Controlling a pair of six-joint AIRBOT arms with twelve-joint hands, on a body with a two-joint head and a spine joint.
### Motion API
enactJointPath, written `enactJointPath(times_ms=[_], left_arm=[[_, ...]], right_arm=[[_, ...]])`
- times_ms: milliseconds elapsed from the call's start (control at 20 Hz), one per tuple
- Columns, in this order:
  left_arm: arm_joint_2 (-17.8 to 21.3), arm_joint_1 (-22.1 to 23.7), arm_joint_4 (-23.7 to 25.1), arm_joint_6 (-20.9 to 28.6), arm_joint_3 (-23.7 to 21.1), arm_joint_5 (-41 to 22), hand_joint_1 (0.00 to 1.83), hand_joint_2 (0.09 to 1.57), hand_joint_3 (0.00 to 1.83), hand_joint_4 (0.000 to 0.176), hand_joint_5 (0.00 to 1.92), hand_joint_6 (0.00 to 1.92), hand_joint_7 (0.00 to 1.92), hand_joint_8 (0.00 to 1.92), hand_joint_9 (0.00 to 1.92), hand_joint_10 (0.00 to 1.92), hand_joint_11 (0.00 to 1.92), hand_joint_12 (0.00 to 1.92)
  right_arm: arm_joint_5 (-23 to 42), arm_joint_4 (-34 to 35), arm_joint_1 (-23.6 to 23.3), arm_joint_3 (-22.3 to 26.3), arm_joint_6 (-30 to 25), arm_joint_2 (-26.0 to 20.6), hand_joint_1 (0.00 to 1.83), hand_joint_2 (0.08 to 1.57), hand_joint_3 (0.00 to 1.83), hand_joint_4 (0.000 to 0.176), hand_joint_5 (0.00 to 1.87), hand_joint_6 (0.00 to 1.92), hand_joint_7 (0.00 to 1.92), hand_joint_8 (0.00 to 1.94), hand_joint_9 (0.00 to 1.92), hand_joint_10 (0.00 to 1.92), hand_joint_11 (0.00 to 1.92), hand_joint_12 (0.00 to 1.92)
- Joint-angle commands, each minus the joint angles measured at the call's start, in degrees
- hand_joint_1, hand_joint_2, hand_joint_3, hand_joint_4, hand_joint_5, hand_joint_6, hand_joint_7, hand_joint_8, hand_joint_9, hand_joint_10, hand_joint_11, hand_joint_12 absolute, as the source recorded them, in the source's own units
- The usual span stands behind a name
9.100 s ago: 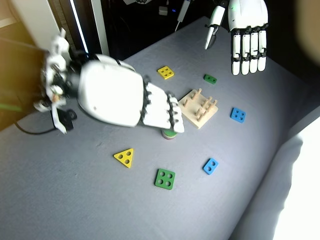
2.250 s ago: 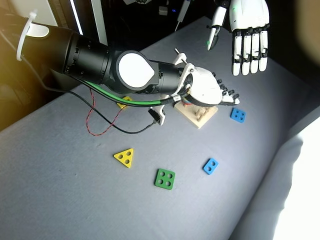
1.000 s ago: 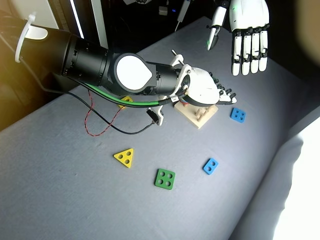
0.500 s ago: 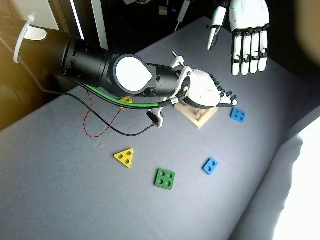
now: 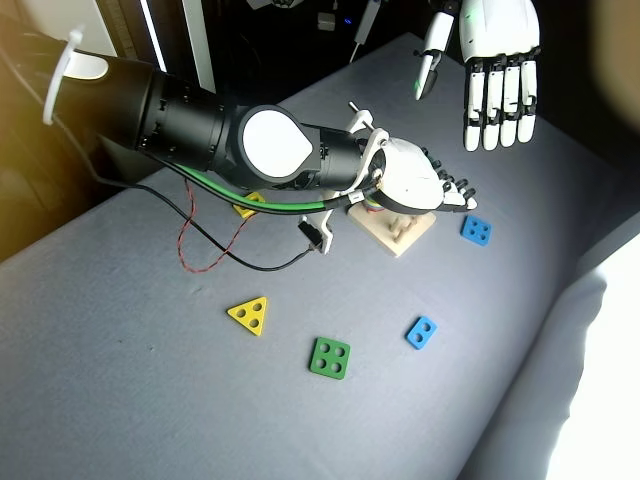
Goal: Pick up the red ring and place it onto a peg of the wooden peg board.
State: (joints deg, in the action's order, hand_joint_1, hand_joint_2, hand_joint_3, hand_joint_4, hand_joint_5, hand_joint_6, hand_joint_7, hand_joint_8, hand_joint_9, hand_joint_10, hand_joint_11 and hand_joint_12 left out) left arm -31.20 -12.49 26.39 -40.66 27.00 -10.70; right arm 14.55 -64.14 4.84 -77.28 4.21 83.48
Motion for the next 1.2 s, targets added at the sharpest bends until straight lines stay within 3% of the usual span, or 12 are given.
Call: enactJointPath(times_ms=[0,50,100,150,200,300,400,450,500,750,1050,1150], left_arm=[[0.8,0.61,-0.4,-0.17,0.26,-4.86,0.0,1.29,0.0,0.0,0.27,0.01,0.22,0.01,0.13,0.0,0.0,0.15],[0.8,0.62,-0.4,-0.17,0.26,-4.86,0.0,1.29,0.0,0.0,0.28,0.0,0.24,0.0,0.14,0.0,0.0,0.19],[0.8,0.63,-0.4,-0.17,0.26,-4.86,0.0,1.29,0.0,0.0,0.29,0.0,0.25,0.0,0.15,0.0,0.0,0.23],[0.8,0.63,-0.4,-0.17,0.26,-4.86,0.0,1.3,0.0,0.0,0.3,0.01,0.25,0.0,0.16,0.0,0.0,0.23],[0.8,0.64,-0.4,-0.17,0.26,-4.86,0.0,1.29,0.0,0.0,0.3,0.0,0.24,0.0,0.15,0.0,0.0,0.2],[0.8,0.64,-0.4,-0.17,0.24,-4.86,0.0,1.29,0.0,0.0,0.31,0.0,0.27,0.0,0.17,0.0,0.0,0.26],[0.8,0.64,-0.4,-0.17,0.28,-4.86,0.03,1.3,0.0,0.0,0.33,0.0,0.28,0.0,0.18,0.0,0.0,0.26],[0.8,0.64,-0.4,-0.17,0.28,-4.86,0.0,1.3,0.0,0.0,0.3,0.0,0.27,0.0,0.18,0.0,0.0,0.23],[0.8,0.65,-0.4,-0.17,0.27,-4.86,0.0,1.3,0.0,0.0,0.31,0.0,0.26,0.0,0.17,0.0,0.0,0.22],[0.8,0.64,-0.4,-0.17,0.24,-4.86,0.01,1.3,0.0,0.0,0.31,0.0,0.29,0.0,0.19,0.0,0.0,0.26],[0.8,0.59,-0.69,-0.17,-0.46,-4.5,0.0,1.3,0.0,0.0,0.3,0.0,0.27,0.0,0.18,0.0,0.0,0.22],[0.79,0.71,-0.68,-0.17,-0.43,-4.5,0.0,1.3,0.0,0.0,0.29,0.0,0.26,0.0,0.17,0.0,0.0,0.23]], right_arm=[[3.48,1.43,-0.92,-0.06,0.07,-0.27,1.07,1.07,0.0,0.109,1.07,0.84,0.32,0.01,0.06,0.01,0.0,0.0],[3.49,1.43,-0.97,-0.1,0.24,-0.15,1.07,1.07,0.0,0.126,1.07,0.85,0.3,0.0,0.07,0.01,0.0,0.0],[3.49,1.43,-0.97,-0.1,0.39,-0.09,1.07,1.08,0.0,0.093,1.05,0.87,0.31,0.0,0.08,0.01,0.0,0.0],[3.49,1.43,-0.93,-0.1,0.43,-0.01,1.07,1.08,0.0,0.094,1.06,0.87,0.29,0.0,0.07,0.0,0.0,0.0],[3.49,1.43,-0.85,-0.09,0.43,0.06,1.04,1.08,0.0,0.16,1.04,0.88,0.23,0.0,0.02,0.0,0.0,0.0],[3.5,1.43,-0.54,-0.07,0.55,0.15,0.69,0.94,0.0,0.175,0.55,0.11,0.03,0.0,0.0,0.0,0.0,0.0],[3.63,1.43,-0.26,-0.07,1.38,0.13,0.52,0.86,0.0,0.176,0.35,0.01,0.0,0.0,0.0,0.0,0.0,0.0],[3.64,1.43,-0.13,-0.07,1.81,0.12,0.51,0.77,0.0,0.176,0.07,0.0,0.0,0.0,0.0,0.0,0.0,0.0],[3.71,1.43,0.02,-0.06,2.26,0.1,0.53,0.7,0.0,0.176,0.01,0.0,0.0,0.0,0.0,0.0,0.0,0.0],[3.81,1.43,0.2,-0.06,2.53,-0.27,0.22,0.62,0.0,0.176,0.0,0.0,0.0,0.0,0.0,0.0,0.0,0.0],[10.74,0.68,0.03,1.04,-1.76,-5.45,0.22,0.66,0.0,0.176,0.0,0.0,0.0,0.0,0.0,0.0,0.0,0.0],[14.94,-5.73,0.5,2.76,-6.99,-9.55,0.2,0.67,0.01,0.176,0.0,0.0,0.0,0.0,0.0,0.0,0.0,0.0]])
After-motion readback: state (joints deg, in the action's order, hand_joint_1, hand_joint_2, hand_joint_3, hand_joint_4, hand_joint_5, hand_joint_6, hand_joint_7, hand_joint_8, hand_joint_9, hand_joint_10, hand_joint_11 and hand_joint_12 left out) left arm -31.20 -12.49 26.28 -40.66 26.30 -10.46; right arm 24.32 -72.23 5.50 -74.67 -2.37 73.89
